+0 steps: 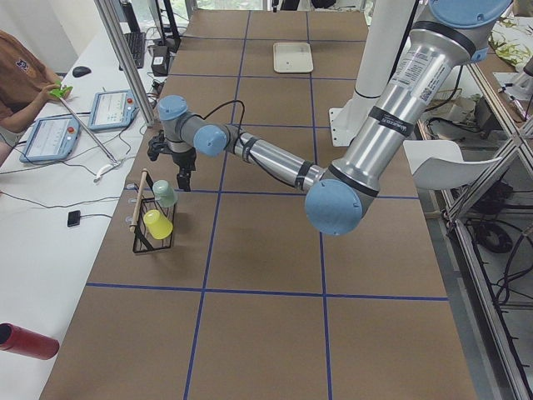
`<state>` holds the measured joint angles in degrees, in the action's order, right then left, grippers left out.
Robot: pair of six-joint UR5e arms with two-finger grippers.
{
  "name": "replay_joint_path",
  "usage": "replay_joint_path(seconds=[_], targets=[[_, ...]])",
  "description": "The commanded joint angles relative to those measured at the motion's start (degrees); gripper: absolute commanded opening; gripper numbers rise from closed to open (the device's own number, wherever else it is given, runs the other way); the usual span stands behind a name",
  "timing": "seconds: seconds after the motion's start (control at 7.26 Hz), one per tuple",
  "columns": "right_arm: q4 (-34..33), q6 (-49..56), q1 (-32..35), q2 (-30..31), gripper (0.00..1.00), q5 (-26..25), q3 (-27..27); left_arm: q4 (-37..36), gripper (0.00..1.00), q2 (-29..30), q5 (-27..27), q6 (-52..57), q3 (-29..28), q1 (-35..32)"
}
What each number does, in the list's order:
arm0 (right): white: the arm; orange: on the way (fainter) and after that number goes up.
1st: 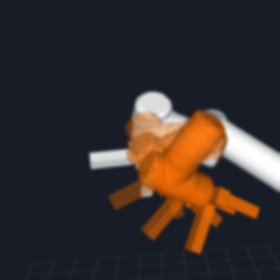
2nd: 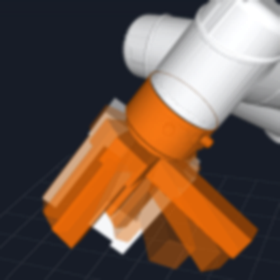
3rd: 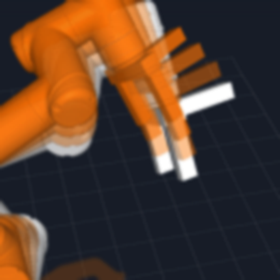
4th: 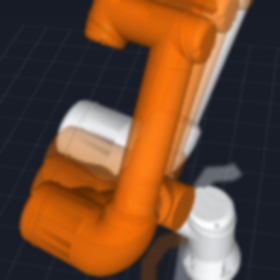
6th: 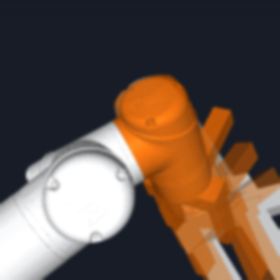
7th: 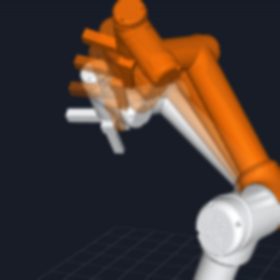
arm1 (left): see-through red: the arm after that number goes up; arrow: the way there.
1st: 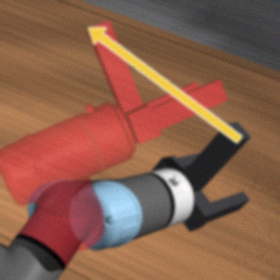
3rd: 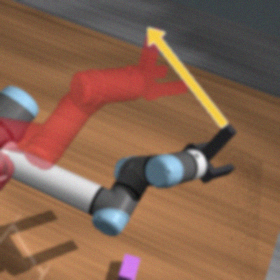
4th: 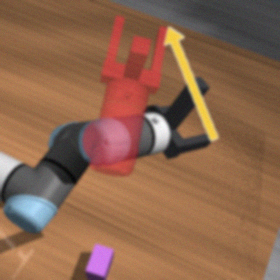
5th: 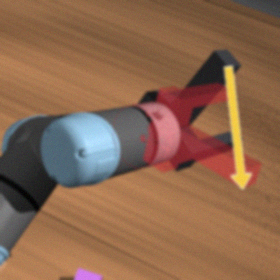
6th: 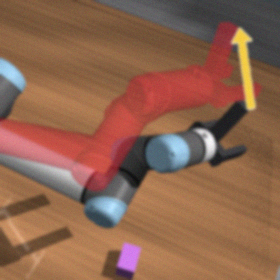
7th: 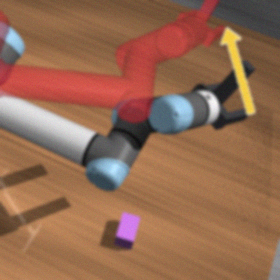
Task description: Left arm grabs green cup and hands to right arm on tray
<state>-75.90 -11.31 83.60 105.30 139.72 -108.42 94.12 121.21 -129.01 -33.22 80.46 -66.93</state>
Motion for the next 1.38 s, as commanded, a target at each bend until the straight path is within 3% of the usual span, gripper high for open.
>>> replay_joint_path(seconds=[0.0, 0.55, 1.24], targets=[[-0.04, -0.47, -0.98, -0.1, 1.0, 0.02, -0.04, 0.53, 0.98, 5.17, -0.19, 0.26, -7.92, 0.49], [0.05, -0.65, -2.21, -0.1, 1.0, 0.02, 0.31, 1.58, 0.98, 9.48, 0.07, -0.09, -16.02, -0.04], [0.05, -0.65, -3.0, -0.27, 1.0, 0.02, 0.23, 9.14, 0.98, 10.8, 0.25, -2.64, -24.03, -1.09]])
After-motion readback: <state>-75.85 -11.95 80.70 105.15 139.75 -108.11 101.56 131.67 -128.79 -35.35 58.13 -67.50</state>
